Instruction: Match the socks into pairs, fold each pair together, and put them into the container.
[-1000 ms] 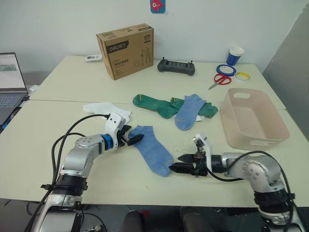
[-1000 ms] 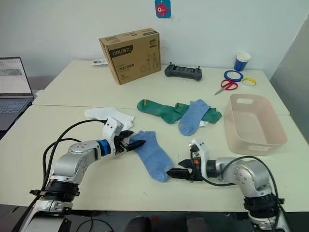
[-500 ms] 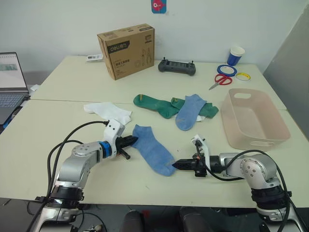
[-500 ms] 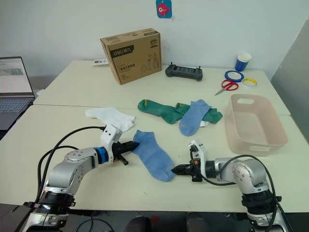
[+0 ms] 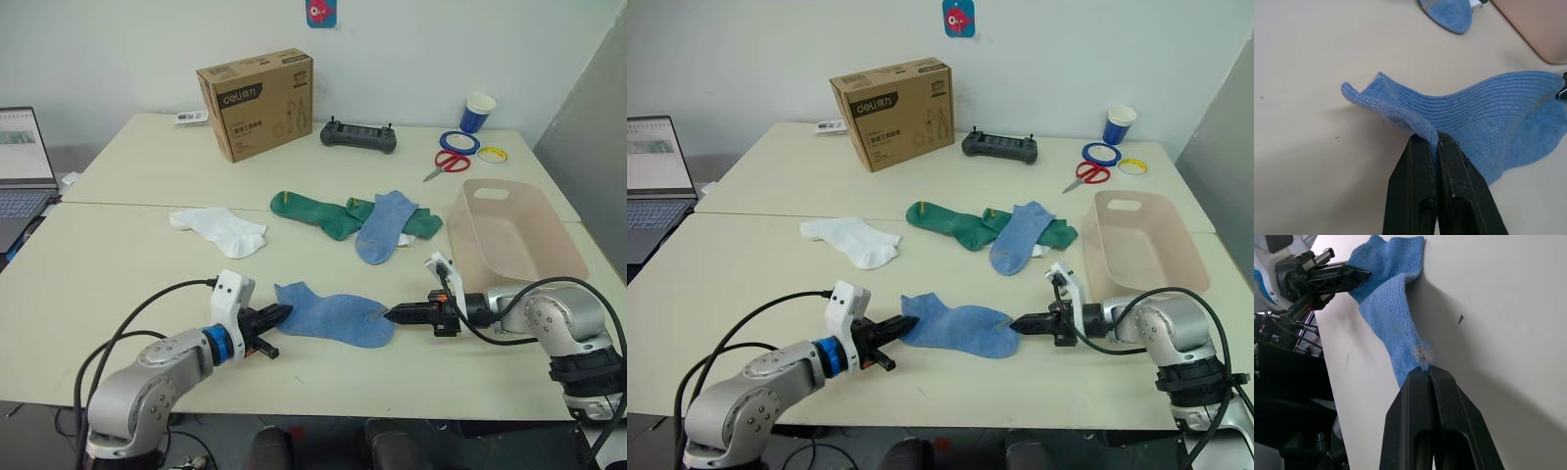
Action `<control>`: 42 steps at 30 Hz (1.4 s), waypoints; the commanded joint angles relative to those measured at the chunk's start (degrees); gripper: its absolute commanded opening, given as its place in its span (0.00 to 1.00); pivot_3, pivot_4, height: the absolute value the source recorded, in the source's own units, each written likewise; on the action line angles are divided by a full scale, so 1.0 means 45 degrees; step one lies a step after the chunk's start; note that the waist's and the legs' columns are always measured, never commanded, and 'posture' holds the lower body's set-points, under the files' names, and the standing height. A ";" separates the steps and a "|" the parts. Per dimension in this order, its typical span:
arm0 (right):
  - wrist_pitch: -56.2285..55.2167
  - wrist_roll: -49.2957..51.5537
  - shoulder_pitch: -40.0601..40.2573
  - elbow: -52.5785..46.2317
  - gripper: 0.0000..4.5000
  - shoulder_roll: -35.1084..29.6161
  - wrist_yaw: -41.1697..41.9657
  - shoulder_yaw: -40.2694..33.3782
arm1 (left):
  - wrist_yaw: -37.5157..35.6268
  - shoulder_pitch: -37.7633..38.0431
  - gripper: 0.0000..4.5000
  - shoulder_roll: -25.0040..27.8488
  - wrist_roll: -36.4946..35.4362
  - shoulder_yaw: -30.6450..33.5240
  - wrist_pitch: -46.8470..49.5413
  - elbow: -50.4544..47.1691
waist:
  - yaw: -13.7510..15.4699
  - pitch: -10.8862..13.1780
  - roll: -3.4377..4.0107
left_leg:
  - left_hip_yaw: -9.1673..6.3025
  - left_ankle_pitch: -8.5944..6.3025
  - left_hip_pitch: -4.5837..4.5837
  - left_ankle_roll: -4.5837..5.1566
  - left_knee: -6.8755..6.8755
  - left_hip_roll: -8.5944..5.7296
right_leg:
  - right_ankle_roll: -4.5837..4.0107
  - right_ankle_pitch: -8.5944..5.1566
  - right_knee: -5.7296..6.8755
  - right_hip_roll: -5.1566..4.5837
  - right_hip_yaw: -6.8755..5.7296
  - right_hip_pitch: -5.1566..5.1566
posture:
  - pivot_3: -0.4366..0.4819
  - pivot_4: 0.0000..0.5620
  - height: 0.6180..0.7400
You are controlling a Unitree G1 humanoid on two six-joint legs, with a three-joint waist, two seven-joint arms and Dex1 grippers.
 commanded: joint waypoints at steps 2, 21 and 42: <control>-0.0365 -0.0308 -0.0400 0.0364 0.01 -0.0228 0.0534 0.0358 | 0.1331 -0.0022 0.00 -0.0588 0.0899 -0.0227 -0.1274 -0.0374 | 0.0010 0.0000 -0.0001 | 0.0001 0.0000 -0.0001 0.0000 0.0009 -0.0004 | 0.0006 0.0006 0.0000 -0.0001 0.0003 0.0001 | 0.48 0.27 1.00; 0.1202 0.0944 0.1806 -0.2464 0.62 -0.0312 -0.0958 -0.1825 | -0.3092 -0.0923 0.99 0.3025 0.0130 0.0348 -0.2686 0.3020 | 0.0006 0.0001 0.0000 | 0.0016 -0.0001 -0.0003 -0.0001 0.0010 -0.0004 | -0.0020 -0.0012 -0.0011 -0.0004 0.0009 -0.0008 | 0.48 0.27 1.00; 0.1449 0.1456 0.2511 -0.3259 0.00 0.2256 -0.3614 -0.2669 | -0.3781 -0.2466 0.21 0.2838 0.1231 -0.0830 -0.3796 0.4965 | 0.0000 0.0002 0.0002 | 0.0020 -0.0001 -0.0007 -0.0001 -0.0012 0.0000 | -0.0002 -0.0003 -0.0010 -0.0006 0.0010 -0.0016 | 0.48 0.27 1.00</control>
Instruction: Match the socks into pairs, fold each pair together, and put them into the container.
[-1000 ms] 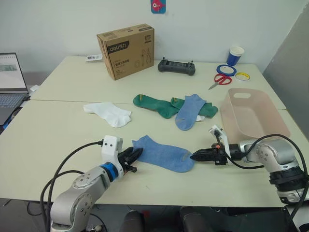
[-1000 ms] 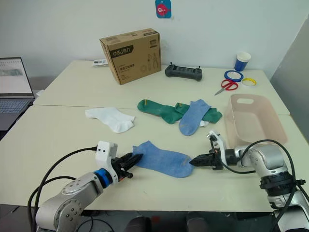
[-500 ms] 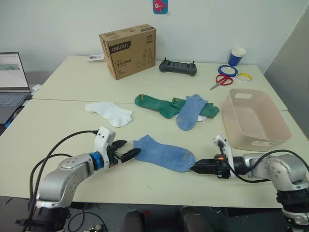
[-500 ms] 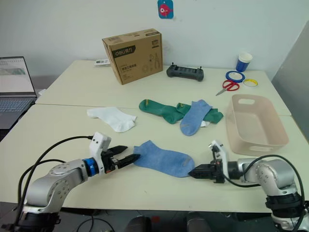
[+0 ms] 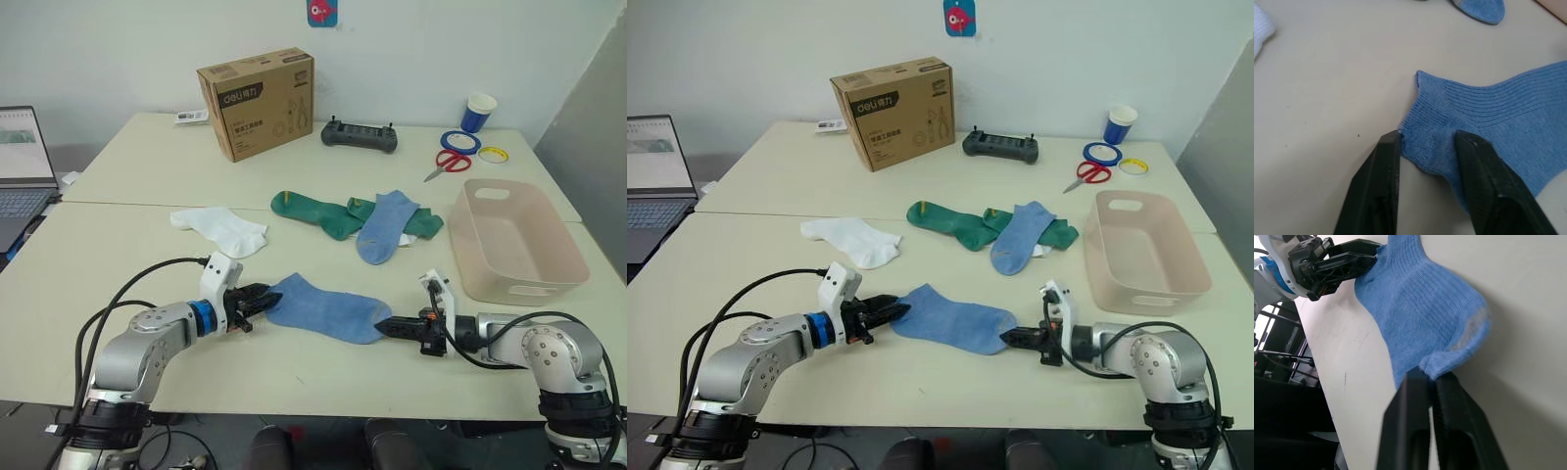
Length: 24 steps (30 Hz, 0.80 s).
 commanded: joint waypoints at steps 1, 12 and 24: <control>-0.0081 0.0370 0.0017 -0.0212 0.00 -0.0393 0.0366 -0.0166 | 0.0372 0.0317 0.15 -0.0214 -0.0379 0.0408 0.0201 -0.0977 | -0.0001 0.0000 0.0000 | 0.0000 0.0000 0.0000 0.0000 0.0000 0.0000 | 0.0000 0.0000 0.0000 0.0000 0.0000 0.0000 | 0.48 0.27 1.00; -0.0880 0.0085 -0.0435 0.1234 0.00 -0.2921 0.2990 0.0555 | 0.2974 0.3056 0.00 -0.1671 -0.1983 0.1555 0.1889 -0.5244 | -0.0001 0.0001 -0.0004 | 0.0008 0.0000 0.0005 0.0001 -0.0019 -0.0004 | 0.0003 -0.0004 -0.0008 -0.0008 0.0010 0.0000 | 0.48 0.27 1.00; -0.2504 -0.1523 -0.1759 0.3627 0.00 -0.3586 0.4413 0.2002 | 0.3730 0.3862 0.00 -0.1672 -0.1968 0.1207 0.1908 -0.5930 | -0.0009 0.0003 -0.0005 | 0.0014 0.0000 0.0013 0.0001 -0.0013 -0.0010 | 0.0003 -0.0003 -0.0012 -0.0002 0.0021 0.0001 | 0.48 0.27 1.00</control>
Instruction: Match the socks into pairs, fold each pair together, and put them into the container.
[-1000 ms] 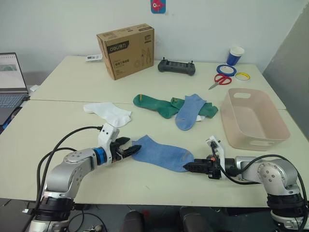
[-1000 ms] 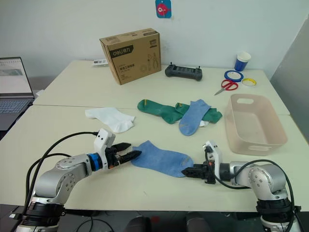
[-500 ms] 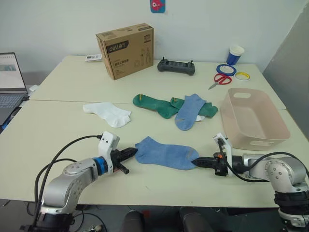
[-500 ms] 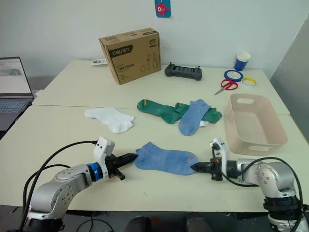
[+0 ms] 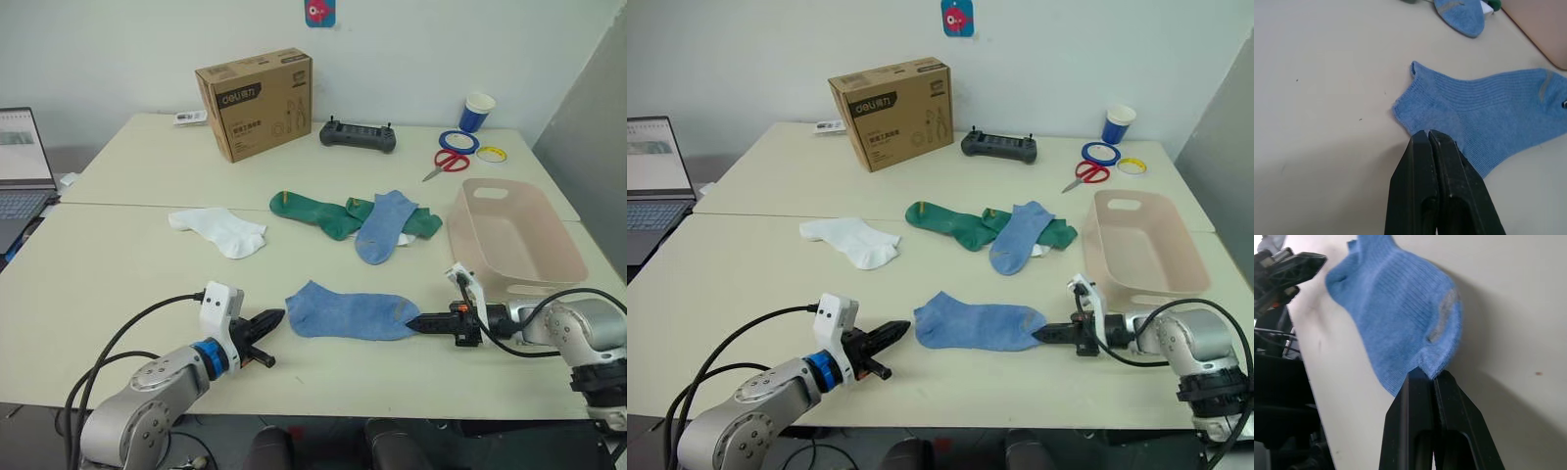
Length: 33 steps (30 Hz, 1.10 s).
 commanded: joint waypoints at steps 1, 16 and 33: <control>-0.0461 -0.0234 -0.0297 0.0015 0.05 -0.0096 0.0398 0.0092 | -0.0159 -0.0061 0.00 0.0276 0.0023 0.0080 -0.0337 -0.0261 | 0.0004 0.0000 0.0000 | -0.0001 0.0000 -0.0001 0.0000 0.0000 0.0000 | -0.0001 -0.0001 0.0000 0.0000 -0.0002 -0.0001 | 0.48 0.27 1.00; 0.0010 0.0032 0.0650 -0.0889 1.00 -0.0078 -0.0211 -0.1290 | 0.0357 -0.0997 0.64 0.0153 -0.2771 0.0927 0.1813 0.0770 | 0.0009 -0.0002 -0.0003 | -0.0010 0.0001 0.0005 -0.0001 0.0012 -0.0001 | -0.0011 -0.0002 0.0002 0.0000 -0.0008 0.0010 | 0.48 0.27 1.00; 0.0794 0.0772 0.1224 -0.2066 0.79 0.1422 -0.1931 -0.2243 | 0.1447 -0.3129 0.85 -0.0842 -0.4101 0.0760 0.3717 0.2930 | 0.0029 -0.0007 0.0000 | -0.0016 0.0001 0.0003 -0.0001 0.0035 -0.0009 | 0.0007 0.0018 0.0003 -0.0001 -0.0006 0.0022 | 0.48 0.27 1.00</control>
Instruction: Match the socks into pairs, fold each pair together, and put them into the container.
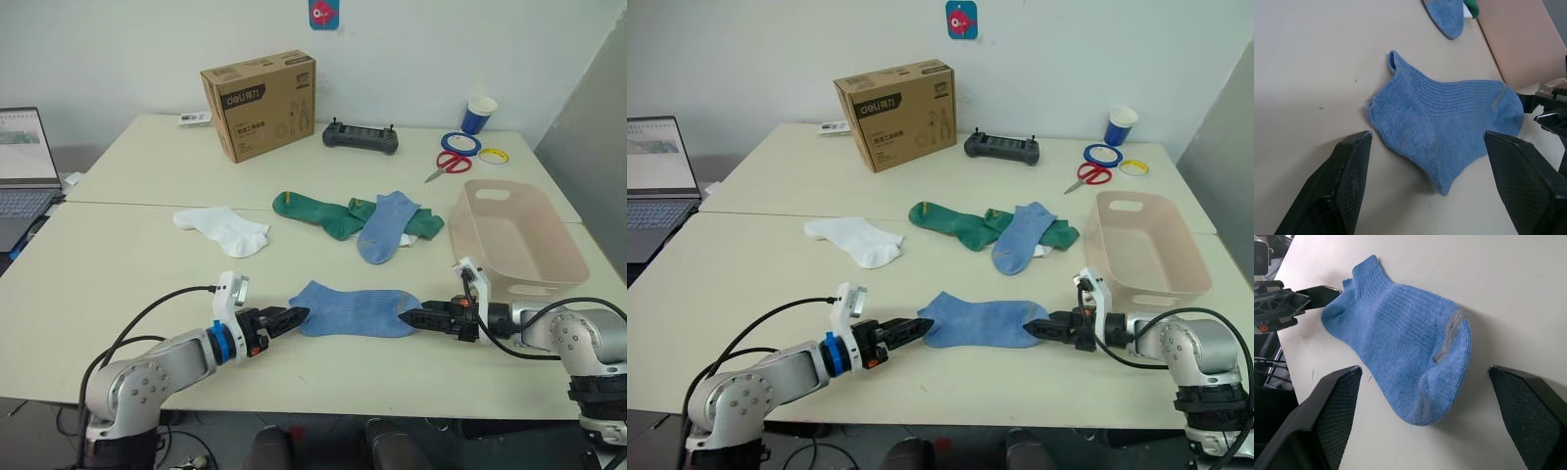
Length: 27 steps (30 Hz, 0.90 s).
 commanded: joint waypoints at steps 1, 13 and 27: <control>0.0243 0.0468 0.0164 -0.0568 0.69 -0.0027 -0.0034 -0.0262 | 0.0045 -0.0215 0.78 -0.0103 0.0112 -0.0258 -0.0115 0.0178 | 0.0006 0.0000 0.0001 | 0.0002 0.0000 -0.0001 0.0000 0.0000 0.0000 | 0.0005 0.0002 0.0000 0.0000 0.0001 -0.0002 | 0.48 0.27 1.00; 0.0285 0.0715 0.0195 -0.0651 0.00 0.0164 -0.0415 -0.0364 | -0.0832 -0.0353 0.01 0.0672 0.0897 -0.0371 -0.1010 0.0419 | -0.0003 0.0002 0.0000 | 0.0006 -0.0001 -0.0008 0.0000 -0.0010 0.0002 | 0.0005 0.0000 0.0000 0.0003 0.0007 -0.0018 | 0.48 0.27 1.00; 0.0249 0.0839 0.0117 -0.0624 0.00 0.0190 -0.0412 -0.0458 | -0.4955 -0.0698 0.20 0.3439 0.5223 -0.2810 -0.6696 0.0793 | -0.0002 0.0005 0.0000 | 0.0020 -0.0001 -0.0012 -0.0001 -0.0023 0.0003 | -0.0050 -0.0031 -0.0010 0.0001 0.0017 -0.0028 | 0.48 0.27 1.00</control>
